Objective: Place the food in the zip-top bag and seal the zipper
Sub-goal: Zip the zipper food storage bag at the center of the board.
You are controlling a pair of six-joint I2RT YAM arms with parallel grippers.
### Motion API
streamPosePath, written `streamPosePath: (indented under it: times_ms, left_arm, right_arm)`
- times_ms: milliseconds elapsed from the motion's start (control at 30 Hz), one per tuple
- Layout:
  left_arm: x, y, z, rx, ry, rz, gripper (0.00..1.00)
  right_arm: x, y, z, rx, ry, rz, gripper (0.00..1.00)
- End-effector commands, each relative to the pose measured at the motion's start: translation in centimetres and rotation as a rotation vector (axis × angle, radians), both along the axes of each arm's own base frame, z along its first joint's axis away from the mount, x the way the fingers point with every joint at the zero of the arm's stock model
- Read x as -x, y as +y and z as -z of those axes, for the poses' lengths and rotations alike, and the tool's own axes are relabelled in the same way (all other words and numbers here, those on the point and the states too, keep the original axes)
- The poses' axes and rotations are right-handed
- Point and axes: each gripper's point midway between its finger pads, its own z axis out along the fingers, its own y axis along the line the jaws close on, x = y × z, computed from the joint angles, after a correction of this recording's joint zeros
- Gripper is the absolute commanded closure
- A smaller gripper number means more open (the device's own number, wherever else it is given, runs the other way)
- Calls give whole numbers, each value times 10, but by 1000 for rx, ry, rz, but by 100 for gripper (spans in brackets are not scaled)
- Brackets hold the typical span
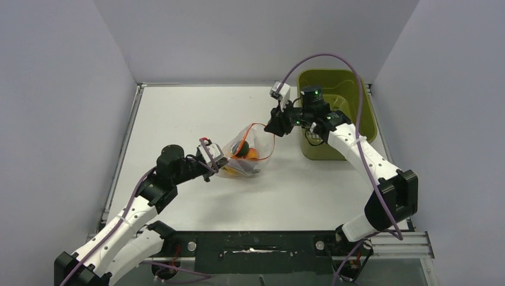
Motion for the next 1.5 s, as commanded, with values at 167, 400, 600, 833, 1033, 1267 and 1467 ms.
streamPosePath:
  times_ms: [167,400,600,833,1033,1267,1467]
  left_arm:
    - [-1,-10,-42,88,-84,36,100]
    - [0,-15,-48,117,-68,54,100]
    - [-1,-17,-64,160,-85,48,100]
    - [-2,-17,-72,173,-99,47,100]
    - [1,-19,-75,180,-98,64,100]
    - [4,-19,-74,179,-96,73,100]
    - [5,-19,-74,181,-96,77,100]
  right_arm:
    - [41,32,-87,-80,-362,-186,58]
    - [84,61,-95,-111,-475,-359,57]
    - [115,89,-76,-69,-460,-492,56]
    - [119,105,-64,-35,-475,-533,67]
    - [116,111,-56,5,-489,-546,63]
    - [113,114,-52,29,-508,-559,65]
    - [115,115,-46,41,-502,-589,71]
